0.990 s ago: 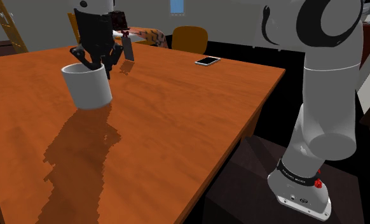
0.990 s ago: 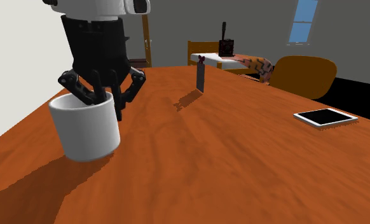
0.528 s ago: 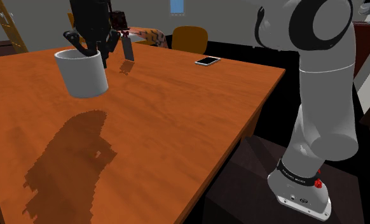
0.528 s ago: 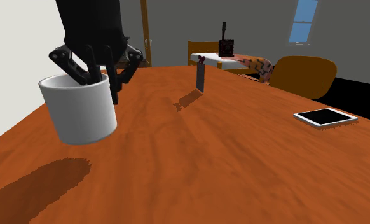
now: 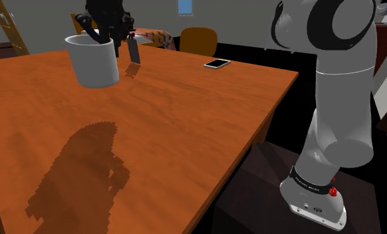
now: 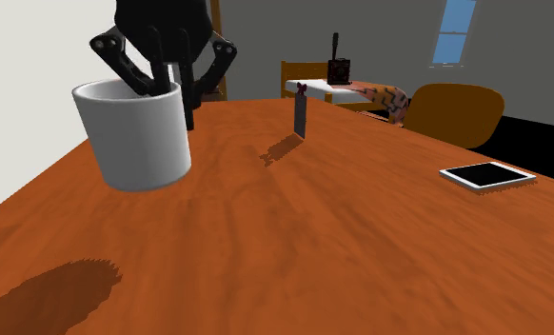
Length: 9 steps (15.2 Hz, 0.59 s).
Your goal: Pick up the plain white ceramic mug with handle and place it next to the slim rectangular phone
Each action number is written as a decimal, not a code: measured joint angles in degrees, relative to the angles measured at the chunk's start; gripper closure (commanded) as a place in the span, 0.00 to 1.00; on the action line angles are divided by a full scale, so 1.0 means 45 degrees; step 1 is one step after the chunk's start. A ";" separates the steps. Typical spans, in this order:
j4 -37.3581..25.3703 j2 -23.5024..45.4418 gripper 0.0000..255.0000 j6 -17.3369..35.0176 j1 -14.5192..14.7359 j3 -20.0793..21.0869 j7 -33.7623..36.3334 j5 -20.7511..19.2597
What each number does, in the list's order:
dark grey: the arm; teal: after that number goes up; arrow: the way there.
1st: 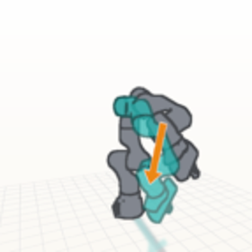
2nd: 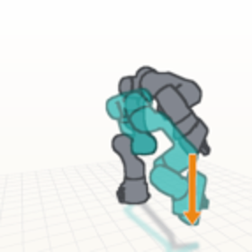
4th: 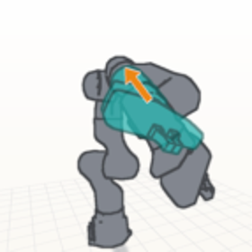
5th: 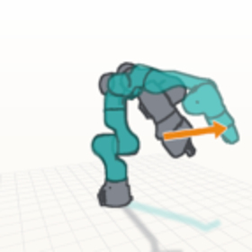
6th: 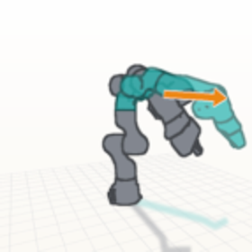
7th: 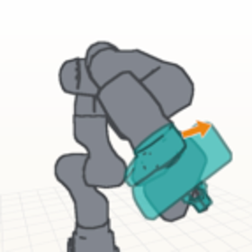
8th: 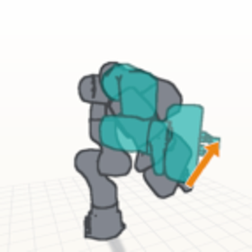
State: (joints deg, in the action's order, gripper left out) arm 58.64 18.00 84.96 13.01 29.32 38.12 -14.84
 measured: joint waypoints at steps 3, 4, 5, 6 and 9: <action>0.2350 -0.1828 1.00 0.0785 -0.1222 -0.0129 -0.0745 0.1095; 0.2922 -0.2395 1.00 0.0880 -0.1558 -0.0238 -0.1069 0.1447; 0.3280 -0.2834 1.00 0.0885 -0.1819 -0.0362 -0.1390 0.1725; 0.3865 -0.3392 1.00 0.1004 -0.2098 -0.0519 -0.1731 0.2065; 0.5359 -0.4830 1.00 0.1272 -0.2725 -0.1102 -0.2780 0.2909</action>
State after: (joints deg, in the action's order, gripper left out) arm 82.76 -3.74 90.69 0.75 24.36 25.61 -1.75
